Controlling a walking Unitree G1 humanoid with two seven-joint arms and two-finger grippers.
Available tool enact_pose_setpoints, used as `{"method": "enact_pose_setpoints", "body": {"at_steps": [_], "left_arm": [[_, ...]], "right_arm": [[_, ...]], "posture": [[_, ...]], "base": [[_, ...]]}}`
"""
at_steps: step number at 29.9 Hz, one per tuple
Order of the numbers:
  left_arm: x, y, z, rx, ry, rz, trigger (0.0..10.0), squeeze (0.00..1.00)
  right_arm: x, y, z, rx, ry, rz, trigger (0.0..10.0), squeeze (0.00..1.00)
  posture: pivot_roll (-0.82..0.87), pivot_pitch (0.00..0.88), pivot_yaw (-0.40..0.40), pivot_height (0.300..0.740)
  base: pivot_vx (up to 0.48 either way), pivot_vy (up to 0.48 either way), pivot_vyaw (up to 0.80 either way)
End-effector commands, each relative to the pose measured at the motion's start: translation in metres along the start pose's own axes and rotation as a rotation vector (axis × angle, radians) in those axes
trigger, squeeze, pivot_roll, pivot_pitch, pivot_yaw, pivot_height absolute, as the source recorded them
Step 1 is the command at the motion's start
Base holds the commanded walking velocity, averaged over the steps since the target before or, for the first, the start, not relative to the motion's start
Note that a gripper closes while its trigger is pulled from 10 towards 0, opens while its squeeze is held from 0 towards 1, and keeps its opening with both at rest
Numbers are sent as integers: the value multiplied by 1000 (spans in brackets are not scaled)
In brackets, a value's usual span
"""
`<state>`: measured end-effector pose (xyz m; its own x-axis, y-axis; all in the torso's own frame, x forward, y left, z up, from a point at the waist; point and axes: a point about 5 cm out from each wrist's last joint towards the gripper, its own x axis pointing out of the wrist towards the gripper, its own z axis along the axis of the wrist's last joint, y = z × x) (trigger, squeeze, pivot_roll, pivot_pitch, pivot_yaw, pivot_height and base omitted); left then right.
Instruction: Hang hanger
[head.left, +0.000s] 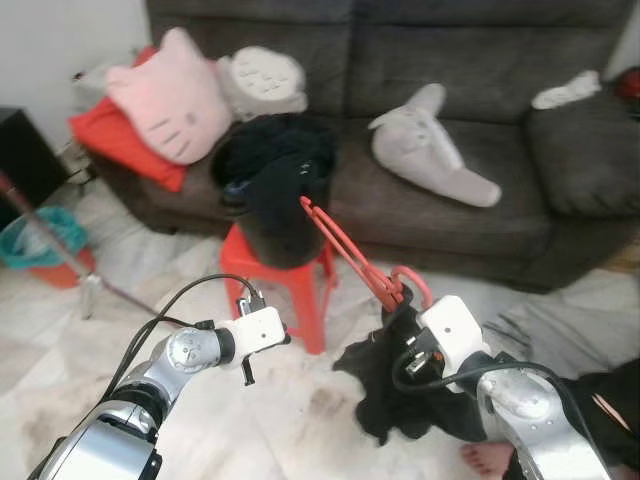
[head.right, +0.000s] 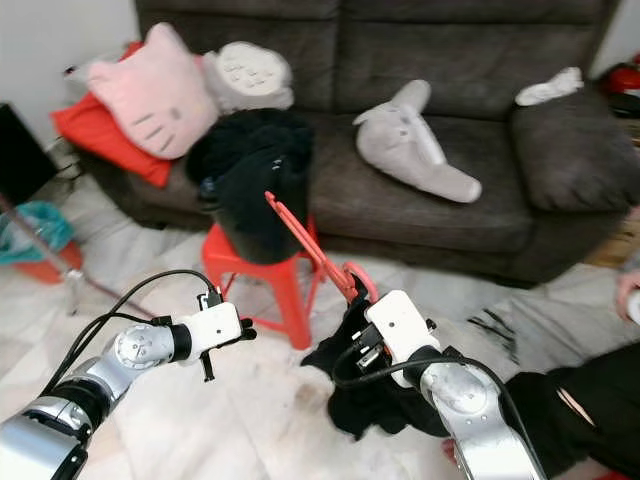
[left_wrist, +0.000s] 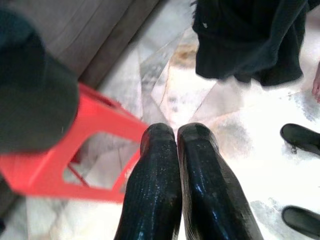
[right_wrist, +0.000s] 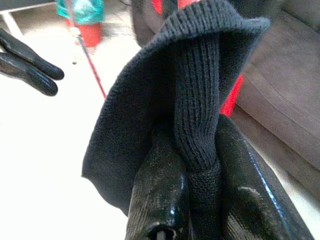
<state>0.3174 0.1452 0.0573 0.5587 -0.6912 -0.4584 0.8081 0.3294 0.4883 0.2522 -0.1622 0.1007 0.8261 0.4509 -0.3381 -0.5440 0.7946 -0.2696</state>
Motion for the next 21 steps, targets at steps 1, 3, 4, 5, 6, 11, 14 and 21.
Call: {"method": "enact_pose_setpoints", "body": {"at_steps": [1, 3, 4, 5, 6, 11, 14, 21], "left_arm": [[0, -3, -2, -17, 10, -3, 10000, 0], [0, -3, -2, -19, 7, -3, 10000, 0], [1, -4, -2, -25, 4, -3, 10000, 0], [1, -5, -2, -26, 4, -5, 10000, 0], [1, -5, -2, -26, 4, -5, 10000, 0], [1, -5, -2, -26, 4, -5, 10000, 0], [1, -5, -2, -26, 4, -5, 10000, 0], [1, -5, -2, -26, 4, -5, 10000, 0]], "right_arm": [[0, -1, 10, -3, -58, 5, 10000, 0], [1, 0, 9, -3, -58, 6, 10000, 0], [1, -1, 8, 0, -56, 4, 10000, 0], [1, -2, 8, 1, -53, 3, 10000, 0], [1, -2, 8, 1, -53, 3, 10000, 0], [1, -2, 8, 1, -53, 3, 10000, 0], [1, -2, 8, 1, -53, 3, 10000, 0], [1, -2, 8, 1, -53, 3, 10000, 0]], "posture": [[-38, 33, 85, 740], [-39, 31, 84, 740], [-38, 27, 84, 740], [-39, 24, 84, 740], [-39, 24, 84, 740], [-39, 24, 84, 740], [-39, 24, 84, 740], [-39, 24, 84, 740]], "base": [[0, 0, 800], [0, 0, 800], [0, 0, 800], [0, 0, 800], [0, 0, 800], [0, 0, 800], [0, 0, 800], [0, 0, 800]]}}
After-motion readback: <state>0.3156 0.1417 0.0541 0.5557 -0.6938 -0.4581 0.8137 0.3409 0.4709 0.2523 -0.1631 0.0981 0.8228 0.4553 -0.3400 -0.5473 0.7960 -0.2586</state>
